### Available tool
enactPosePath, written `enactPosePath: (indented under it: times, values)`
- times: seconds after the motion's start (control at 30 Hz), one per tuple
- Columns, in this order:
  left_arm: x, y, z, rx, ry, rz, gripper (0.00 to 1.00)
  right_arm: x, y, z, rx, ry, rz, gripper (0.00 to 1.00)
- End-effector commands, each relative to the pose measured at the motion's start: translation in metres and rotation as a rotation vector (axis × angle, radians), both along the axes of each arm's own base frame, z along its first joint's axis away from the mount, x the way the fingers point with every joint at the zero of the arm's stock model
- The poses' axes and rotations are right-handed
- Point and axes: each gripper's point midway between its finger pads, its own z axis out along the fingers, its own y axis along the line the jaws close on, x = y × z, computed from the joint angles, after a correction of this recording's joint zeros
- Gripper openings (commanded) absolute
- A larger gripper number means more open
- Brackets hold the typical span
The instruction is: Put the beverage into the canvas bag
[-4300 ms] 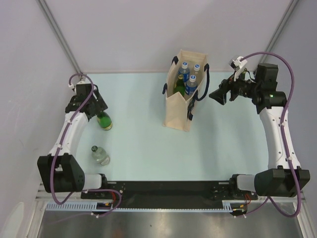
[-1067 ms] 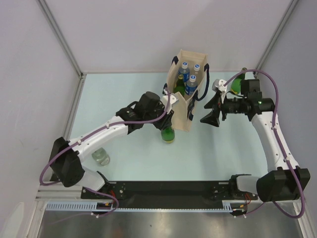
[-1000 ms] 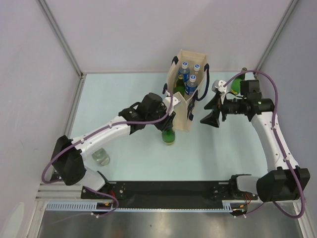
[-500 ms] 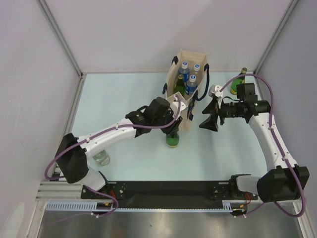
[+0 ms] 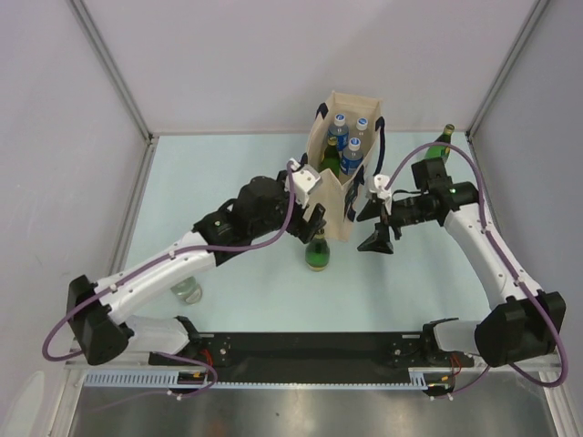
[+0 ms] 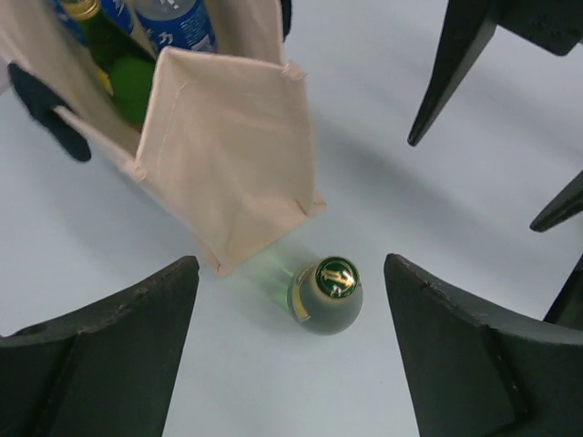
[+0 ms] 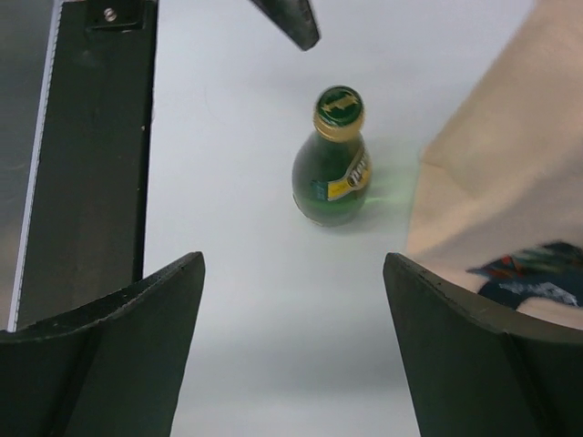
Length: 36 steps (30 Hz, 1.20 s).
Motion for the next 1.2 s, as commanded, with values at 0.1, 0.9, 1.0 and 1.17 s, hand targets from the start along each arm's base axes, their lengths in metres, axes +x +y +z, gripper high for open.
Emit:
enactPosePath:
  times: [0.1,0.9,1.0,1.17]
  values:
    - [0.015,0.064,0.007,-0.08,0.002,0.275,0.93,-0.005,0.043,-0.006,-0.022,-0.115,0.179,0.86]
    - [-0.001,0.168,-0.013,-0.183,-0.002,0.633,1.0,0.039,0.113,-0.036,-0.128,-0.189,0.118,0.81]
    - [-0.001,0.168,-0.015,-0.177,0.001,0.635,1.0,0.039,0.113,-0.039,-0.139,-0.19,0.12,0.77]
    - [0.0,0.168,-0.017,-0.172,0.005,0.633,1.0,0.036,0.113,-0.042,-0.146,-0.18,0.132,0.61]
